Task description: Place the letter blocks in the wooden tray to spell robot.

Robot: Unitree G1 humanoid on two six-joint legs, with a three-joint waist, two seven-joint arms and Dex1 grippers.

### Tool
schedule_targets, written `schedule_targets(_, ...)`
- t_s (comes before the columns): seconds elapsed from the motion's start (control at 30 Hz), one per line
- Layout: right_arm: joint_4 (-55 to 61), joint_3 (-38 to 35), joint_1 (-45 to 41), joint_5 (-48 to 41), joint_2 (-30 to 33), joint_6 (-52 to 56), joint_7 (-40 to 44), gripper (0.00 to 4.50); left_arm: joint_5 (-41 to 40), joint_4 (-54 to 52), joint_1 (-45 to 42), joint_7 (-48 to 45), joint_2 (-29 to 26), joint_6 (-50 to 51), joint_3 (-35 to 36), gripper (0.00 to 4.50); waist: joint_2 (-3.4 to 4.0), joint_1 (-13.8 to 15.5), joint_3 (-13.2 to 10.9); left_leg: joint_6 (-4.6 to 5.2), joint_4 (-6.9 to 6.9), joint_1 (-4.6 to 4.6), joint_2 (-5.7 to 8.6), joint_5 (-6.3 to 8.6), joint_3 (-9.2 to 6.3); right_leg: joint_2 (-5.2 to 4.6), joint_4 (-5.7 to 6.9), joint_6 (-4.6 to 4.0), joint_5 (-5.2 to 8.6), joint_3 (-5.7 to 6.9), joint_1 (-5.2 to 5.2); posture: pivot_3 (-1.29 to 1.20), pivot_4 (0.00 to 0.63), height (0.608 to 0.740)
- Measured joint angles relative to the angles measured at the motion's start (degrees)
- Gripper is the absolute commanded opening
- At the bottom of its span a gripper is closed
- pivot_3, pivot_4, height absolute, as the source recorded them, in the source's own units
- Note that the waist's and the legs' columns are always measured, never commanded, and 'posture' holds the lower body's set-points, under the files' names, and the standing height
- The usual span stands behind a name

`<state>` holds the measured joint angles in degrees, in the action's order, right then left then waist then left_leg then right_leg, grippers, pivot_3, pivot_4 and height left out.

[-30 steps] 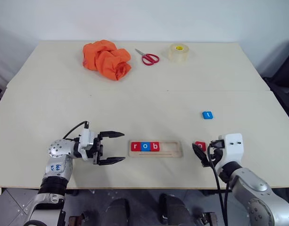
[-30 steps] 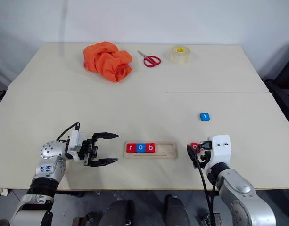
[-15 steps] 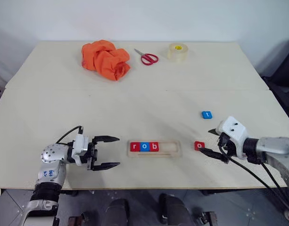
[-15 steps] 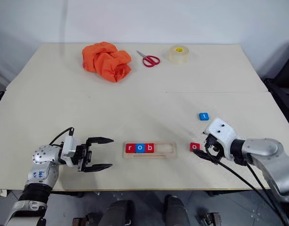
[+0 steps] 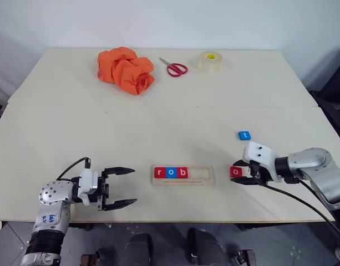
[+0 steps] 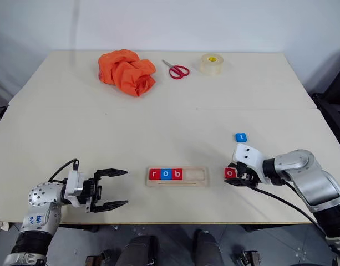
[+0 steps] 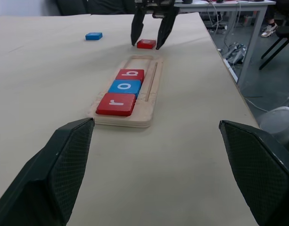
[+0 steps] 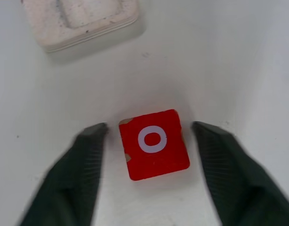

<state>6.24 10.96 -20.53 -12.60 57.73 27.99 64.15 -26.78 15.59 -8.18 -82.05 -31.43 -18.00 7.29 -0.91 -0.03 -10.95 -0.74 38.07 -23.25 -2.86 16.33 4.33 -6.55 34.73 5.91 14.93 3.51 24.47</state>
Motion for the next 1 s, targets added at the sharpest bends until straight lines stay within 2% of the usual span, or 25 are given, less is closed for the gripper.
schedule_targets(0.03, -0.03, 0.03, 0.0, 0.25, 0.0, -0.34, 0.23, 1.54, 0.0, -0.06, 0.01, 0.11, -0.07, 0.0, 0.22, 4.5, 0.0, 0.01, 0.0, 0.0, 0.01, 0.0, 0.0, 0.0, 0.0, 0.0, 0.0, 0.0, 0.0, 0.0, 0.0, 0.0, 0.15, 0.74)
schedule_targets(0.07, -0.04, 0.03, -0.05, 0.39, -0.01, -0.5, 0.32, 1.45, 0.0, -0.11, 0.0, 0.18, -0.12, -0.03, 0.45, 4.5, 0.0, 0.0, 0.0, 0.0, 0.01, 0.0, 0.0, 0.0, 0.0, -0.01, 0.0, 0.0, -0.01, 0.0, 0.0, 0.0, 0.15, 0.74)
schedule_targets(0.23, 0.66, -0.04, -0.42, 0.65, -0.01, 0.68, 0.89, 1.45, 0.0, 0.03, -0.49, 0.09, -0.14, -0.26, 0.62, 4.5, 0.0, 0.0, 0.0, 0.0, 0.0, 0.0, 0.0, 0.0, 0.01, -0.01, 0.01, 0.0, -0.01, 0.0, 0.01, 0.0, 0.15, 0.74)
schedule_targets(0.33, 6.33, -0.07, -1.78, -0.94, -0.03, 6.54, 1.08, 1.45, 0.02, 1.73, -2.27, -0.27, -0.14, -0.49, 0.62, 4.5, 0.01, -0.01, -0.01, -0.01, 0.01, -0.02, 0.0, -0.01, 0.0, 0.0, 0.07, -0.01, -0.01, 0.0, 0.06, 0.0, 0.15, 0.74)
schedule_targets(0.47, 12.68, 1.01, -9.08, -3.06, -2.02, 16.43, 0.7, 1.45, 0.1, 4.64, -5.24, -1.69, -0.19, -1.3, 0.55, 4.5, 0.01, -0.35, 0.0, -0.02, 0.01, 0.02, -0.07, -0.01, 0.01, 0.04, 0.11, -0.05, 0.0, -0.01, 0.07, 0.0, 0.15, 0.74)
schedule_targets(0.67, 15.15, 9.6, -16.05, -2.88, -8.67, 24.74, -1.84, 1.45, 0.27, 8.62, -7.72, -3.08, -0.16, -2.32, 0.21, 4.5, 0.01, -0.05, 0.0, -0.03, 0.0, -0.05, 0.01, 0.01, -0.01, -0.04, 0.13, -0.1, 0.04, 0.02, 0.11, 0.0, 0.15, 0.74)
schedule_targets(0.83, 13.65, 15.9, -20.13, -0.65, -11.69, 24.73, -2.16, 1.45, 0.45, 10.24, -10.07, -3.73, 0.19, -3.26, -0.69, 4.5, 0.01, -0.15, 0.0, -0.02, 0.03, -0.07, 0.04, 0.02, 0.01, -0.05, 0.13, -0.07, 0.02, 0.01, 0.11, 0.0, 0.15, 0.74)
schedule_targets(1.0, 10.45, 18.61, -22.24, 2.09, -13.44, 24.03, -2.61, 1.45, 0.45, 10.19, -10.06, -3.72, 0.28, -3.44, -1.02, 4.5, 0.01, -0.27, 0.0, -0.02, 0.01, -0.06, -0.01, 0.01, 0.02, 0.0, 0.16, -0.08, 0.02, 0.01, 0.13, 0.0, 0.15, 0.74)
